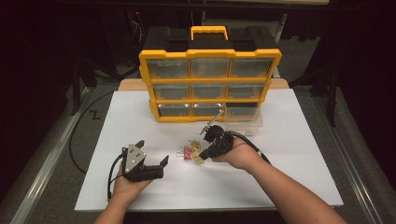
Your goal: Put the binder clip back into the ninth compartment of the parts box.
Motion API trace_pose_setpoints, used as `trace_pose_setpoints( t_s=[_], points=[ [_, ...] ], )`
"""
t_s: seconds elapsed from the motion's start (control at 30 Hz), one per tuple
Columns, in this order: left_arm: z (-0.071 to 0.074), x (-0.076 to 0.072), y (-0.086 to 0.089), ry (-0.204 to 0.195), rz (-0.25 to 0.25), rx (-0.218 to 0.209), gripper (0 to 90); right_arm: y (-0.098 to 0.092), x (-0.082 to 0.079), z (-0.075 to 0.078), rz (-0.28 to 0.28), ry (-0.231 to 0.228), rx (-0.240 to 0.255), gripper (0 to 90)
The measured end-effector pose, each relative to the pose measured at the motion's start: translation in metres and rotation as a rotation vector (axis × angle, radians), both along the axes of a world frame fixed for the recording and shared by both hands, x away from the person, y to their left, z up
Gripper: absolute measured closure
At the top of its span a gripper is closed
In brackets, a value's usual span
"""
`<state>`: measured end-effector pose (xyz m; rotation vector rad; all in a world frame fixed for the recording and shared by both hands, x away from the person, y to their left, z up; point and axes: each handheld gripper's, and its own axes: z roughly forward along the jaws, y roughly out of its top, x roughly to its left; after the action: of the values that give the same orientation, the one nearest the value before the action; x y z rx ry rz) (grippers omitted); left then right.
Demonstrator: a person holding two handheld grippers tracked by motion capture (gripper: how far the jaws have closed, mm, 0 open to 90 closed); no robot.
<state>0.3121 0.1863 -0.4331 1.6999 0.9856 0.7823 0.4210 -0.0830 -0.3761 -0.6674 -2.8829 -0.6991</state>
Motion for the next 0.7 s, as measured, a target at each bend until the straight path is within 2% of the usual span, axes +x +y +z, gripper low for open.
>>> trace_pose_setpoints(
  t_s=[0.7],
  points=[
    [0.000, 0.000, -0.001, -0.005, -0.003, -0.003, 0.3, -0.029, -0.005, 0.013, 0.018, 0.001, -0.078, 90.0]
  ],
)
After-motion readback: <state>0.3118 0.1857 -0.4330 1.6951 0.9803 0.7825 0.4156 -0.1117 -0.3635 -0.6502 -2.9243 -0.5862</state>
